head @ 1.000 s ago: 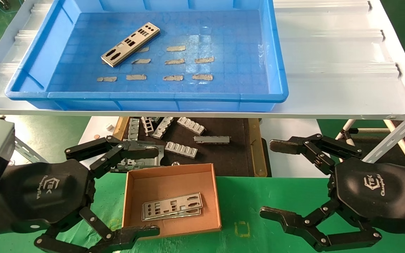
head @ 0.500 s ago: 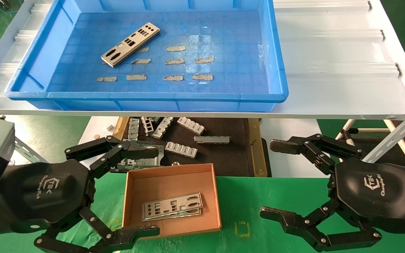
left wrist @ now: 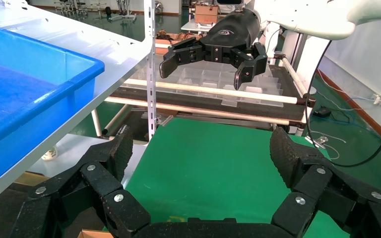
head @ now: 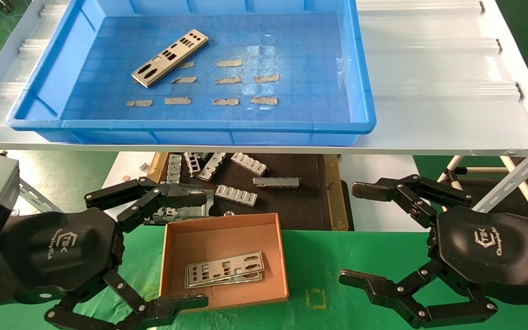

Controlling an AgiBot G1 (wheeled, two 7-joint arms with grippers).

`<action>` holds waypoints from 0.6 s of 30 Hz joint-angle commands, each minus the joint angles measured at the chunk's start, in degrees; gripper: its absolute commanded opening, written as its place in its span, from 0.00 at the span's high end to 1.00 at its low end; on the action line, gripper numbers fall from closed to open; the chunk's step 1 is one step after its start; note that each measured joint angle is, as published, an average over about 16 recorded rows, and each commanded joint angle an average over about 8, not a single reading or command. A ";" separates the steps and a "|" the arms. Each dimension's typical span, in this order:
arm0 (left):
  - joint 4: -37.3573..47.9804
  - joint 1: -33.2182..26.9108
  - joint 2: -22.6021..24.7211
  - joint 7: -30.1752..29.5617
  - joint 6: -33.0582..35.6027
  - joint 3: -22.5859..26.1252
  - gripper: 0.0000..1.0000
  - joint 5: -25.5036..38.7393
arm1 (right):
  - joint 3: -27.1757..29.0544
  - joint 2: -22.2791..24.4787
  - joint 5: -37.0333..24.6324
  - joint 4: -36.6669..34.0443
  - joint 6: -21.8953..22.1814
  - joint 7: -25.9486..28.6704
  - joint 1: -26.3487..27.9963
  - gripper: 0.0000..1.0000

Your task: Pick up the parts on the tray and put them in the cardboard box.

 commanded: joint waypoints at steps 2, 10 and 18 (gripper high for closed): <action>0.00 0.00 0.00 0.00 0.00 0.00 0.00 0.00 | 0.00 0.00 0.00 0.00 0.00 0.00 0.00 0.00; 0.00 0.00 0.00 0.00 0.00 0.00 0.00 0.00 | 0.00 0.00 0.00 0.00 0.00 0.00 0.00 0.00; 0.00 0.00 0.00 0.00 0.00 0.00 0.00 0.00 | 0.00 0.00 0.00 0.00 0.00 0.00 0.00 0.00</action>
